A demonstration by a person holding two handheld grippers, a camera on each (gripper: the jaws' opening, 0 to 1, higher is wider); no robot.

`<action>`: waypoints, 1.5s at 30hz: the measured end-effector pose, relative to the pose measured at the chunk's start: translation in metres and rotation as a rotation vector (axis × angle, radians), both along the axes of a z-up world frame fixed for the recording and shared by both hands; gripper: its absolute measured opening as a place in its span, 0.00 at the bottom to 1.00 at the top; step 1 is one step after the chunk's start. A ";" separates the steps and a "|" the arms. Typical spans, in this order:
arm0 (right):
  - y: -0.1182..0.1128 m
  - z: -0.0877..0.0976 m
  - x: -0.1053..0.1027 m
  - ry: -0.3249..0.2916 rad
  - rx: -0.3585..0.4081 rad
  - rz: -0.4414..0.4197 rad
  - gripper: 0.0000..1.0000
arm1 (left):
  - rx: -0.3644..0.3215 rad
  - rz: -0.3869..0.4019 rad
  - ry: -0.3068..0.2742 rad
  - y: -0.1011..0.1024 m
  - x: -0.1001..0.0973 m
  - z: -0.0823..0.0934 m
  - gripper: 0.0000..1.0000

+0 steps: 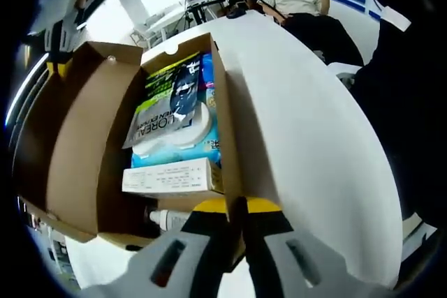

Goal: Operate the shoe box by opening the lid, removing the specified soft item, and placing it in the target area until the item is outside and the box remains undamaged.

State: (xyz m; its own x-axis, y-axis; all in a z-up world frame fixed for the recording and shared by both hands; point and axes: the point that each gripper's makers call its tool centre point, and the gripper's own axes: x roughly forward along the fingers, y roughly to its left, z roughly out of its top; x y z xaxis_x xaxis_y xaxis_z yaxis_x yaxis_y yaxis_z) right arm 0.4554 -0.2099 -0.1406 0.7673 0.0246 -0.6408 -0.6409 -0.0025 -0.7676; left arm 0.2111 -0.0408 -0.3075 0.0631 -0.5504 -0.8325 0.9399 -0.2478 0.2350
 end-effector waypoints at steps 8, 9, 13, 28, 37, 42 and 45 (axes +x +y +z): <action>0.006 -0.009 -0.001 -0.008 0.008 -0.001 0.16 | 0.000 0.000 0.000 0.000 0.000 0.000 0.05; 0.006 -0.010 0.000 -0.007 0.008 -0.001 0.17 | 0.000 0.000 0.000 0.000 0.000 0.000 0.05; 0.007 -0.014 0.007 -0.016 -0.011 0.015 0.16 | 0.000 -0.001 0.000 0.001 -0.001 0.001 0.05; 0.014 -0.034 0.015 0.007 -0.003 0.019 0.17 | 0.000 0.001 0.001 0.001 0.000 0.001 0.05; 0.013 -0.034 0.013 0.013 -0.006 0.018 0.17 | 0.002 0.002 -0.004 0.001 0.001 0.001 0.05; 0.014 -0.034 0.011 0.017 -0.008 0.023 0.17 | 0.002 0.006 -0.004 0.002 0.001 0.001 0.06; 0.016 -0.033 0.008 0.019 -0.009 0.027 0.17 | 0.003 0.006 -0.006 0.002 0.002 0.001 0.06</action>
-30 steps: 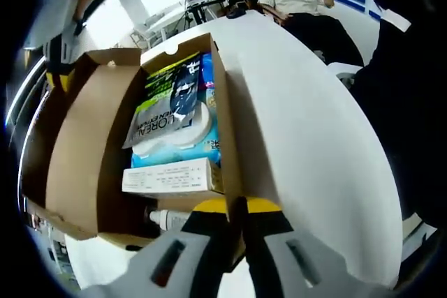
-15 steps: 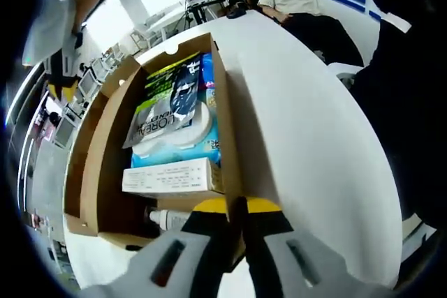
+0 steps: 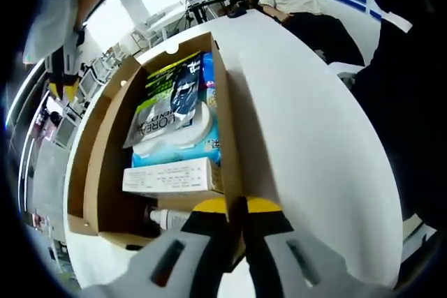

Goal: Operate the shoe box by opening the lid, removing the specified soft item, and placing it in the target area until the item is outside and the box remains undamaged.

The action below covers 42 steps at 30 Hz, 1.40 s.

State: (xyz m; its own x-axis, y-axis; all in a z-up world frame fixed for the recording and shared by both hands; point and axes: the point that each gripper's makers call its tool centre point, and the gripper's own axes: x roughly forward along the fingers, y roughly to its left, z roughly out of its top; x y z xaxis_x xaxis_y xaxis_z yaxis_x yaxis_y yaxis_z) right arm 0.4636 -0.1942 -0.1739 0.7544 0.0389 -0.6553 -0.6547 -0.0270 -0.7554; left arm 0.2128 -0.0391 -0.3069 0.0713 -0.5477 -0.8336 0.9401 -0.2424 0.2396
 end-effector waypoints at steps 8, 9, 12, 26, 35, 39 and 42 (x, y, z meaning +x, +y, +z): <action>0.012 0.002 -0.022 0.018 0.011 0.029 0.18 | 0.001 0.000 -0.004 0.000 0.001 0.000 0.06; 0.013 0.002 -0.024 0.019 0.012 0.030 0.18 | 0.001 0.001 -0.005 0.000 0.001 0.000 0.06; 0.017 0.003 -0.036 0.033 0.009 0.048 0.19 | 0.002 0.000 -0.006 0.000 0.001 0.000 0.06; 0.022 0.006 -0.114 0.071 0.046 0.086 0.22 | 0.011 0.007 -0.020 -0.001 -0.003 -0.001 0.06; 0.015 0.004 -0.157 0.101 0.058 0.076 0.24 | 0.013 0.008 -0.025 -0.001 -0.005 -0.002 0.06; 0.012 0.007 -0.168 0.108 0.072 0.067 0.25 | 0.014 0.008 -0.025 -0.003 -0.001 -0.002 0.06; 0.011 0.008 -0.173 0.111 0.088 0.065 0.25 | 0.014 0.009 -0.024 -0.004 0.002 -0.001 0.06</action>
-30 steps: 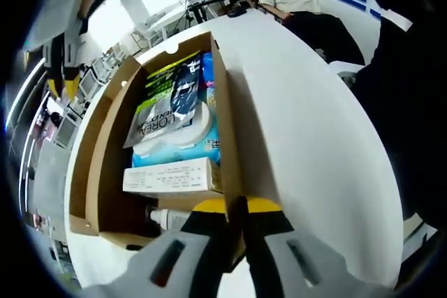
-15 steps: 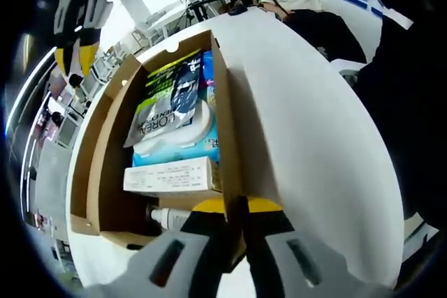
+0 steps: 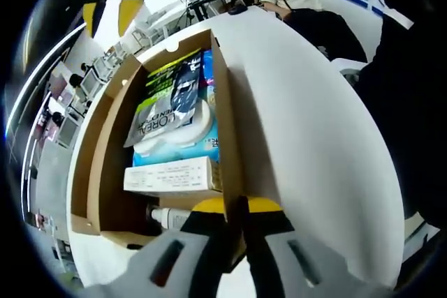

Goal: Operate the shoe box by opening the lid, removing the specified soft item, and placing it in the target area until the item is outside and the box remains undamaged.

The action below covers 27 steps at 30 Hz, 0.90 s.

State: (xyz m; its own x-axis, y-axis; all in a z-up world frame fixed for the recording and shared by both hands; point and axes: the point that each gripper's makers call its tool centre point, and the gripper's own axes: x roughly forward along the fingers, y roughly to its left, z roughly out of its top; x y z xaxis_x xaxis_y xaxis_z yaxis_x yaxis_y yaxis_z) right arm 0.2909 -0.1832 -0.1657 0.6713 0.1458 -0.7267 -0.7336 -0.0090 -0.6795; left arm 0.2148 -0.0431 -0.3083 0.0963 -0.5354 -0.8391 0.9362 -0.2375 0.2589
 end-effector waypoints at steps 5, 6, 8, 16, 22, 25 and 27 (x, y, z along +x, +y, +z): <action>0.000 -0.004 -0.017 0.022 0.016 -0.007 0.27 | 0.000 0.000 0.001 -0.001 0.004 0.000 0.06; 0.000 -0.005 -0.018 0.027 0.019 -0.008 0.28 | 0.000 0.000 0.001 -0.001 0.005 0.000 0.06; 0.000 -0.009 -0.026 0.037 0.021 -0.008 0.29 | 0.000 0.000 0.001 0.000 0.005 0.001 0.06; 0.001 -0.020 -0.035 0.069 0.057 -0.017 0.34 | -0.001 0.000 0.001 0.002 0.004 0.001 0.06; 0.000 -0.029 -0.043 0.083 0.069 -0.021 0.36 | 0.000 0.001 -0.001 0.004 0.003 0.001 0.06; 0.001 -0.035 -0.044 0.096 0.077 -0.020 0.37 | 0.000 0.001 -0.001 0.004 0.002 0.001 0.06; 0.003 -0.041 -0.048 0.107 0.081 -0.018 0.38 | 0.000 0.000 -0.001 0.005 0.002 0.001 0.06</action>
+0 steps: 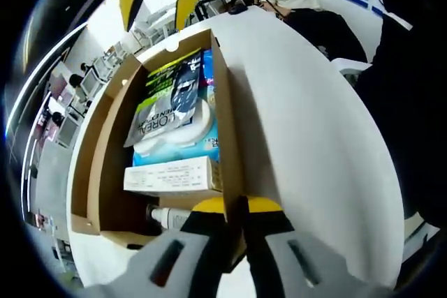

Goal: Operate the shoe box by opening the lid, removing the specified soft item, and placing it in the target area until the item is outside and the box remains undamaged.

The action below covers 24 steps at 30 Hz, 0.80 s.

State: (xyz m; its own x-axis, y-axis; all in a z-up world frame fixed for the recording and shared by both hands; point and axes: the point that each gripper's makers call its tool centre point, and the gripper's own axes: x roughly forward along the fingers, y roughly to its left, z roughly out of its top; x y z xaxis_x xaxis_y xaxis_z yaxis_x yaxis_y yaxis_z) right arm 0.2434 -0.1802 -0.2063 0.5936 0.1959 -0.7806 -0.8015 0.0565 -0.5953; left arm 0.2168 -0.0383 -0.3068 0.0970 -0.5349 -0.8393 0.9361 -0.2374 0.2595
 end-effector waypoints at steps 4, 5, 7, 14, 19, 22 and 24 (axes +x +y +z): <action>0.004 -0.009 -0.002 0.021 0.010 0.001 0.41 | 0.000 0.000 0.000 0.000 0.000 0.000 0.06; 0.003 -0.012 -0.002 0.030 0.002 0.004 0.41 | 0.001 0.000 -0.001 0.000 0.000 0.000 0.06; 0.003 -0.018 -0.003 0.041 -0.010 0.009 0.41 | 0.001 0.000 -0.002 0.000 0.000 0.000 0.06; 0.007 -0.033 -0.005 0.075 -0.016 0.021 0.42 | 0.001 -0.001 -0.002 0.001 -0.002 0.000 0.06; 0.010 -0.042 -0.005 0.097 -0.027 0.036 0.42 | 0.001 -0.001 -0.002 0.000 -0.002 0.000 0.06; 0.012 -0.046 -0.003 0.104 -0.035 0.051 0.42 | 0.000 -0.001 -0.001 0.000 -0.002 0.000 0.06; 0.013 -0.049 -0.003 0.117 -0.032 0.055 0.42 | 0.000 -0.001 -0.001 0.000 -0.002 0.000 0.06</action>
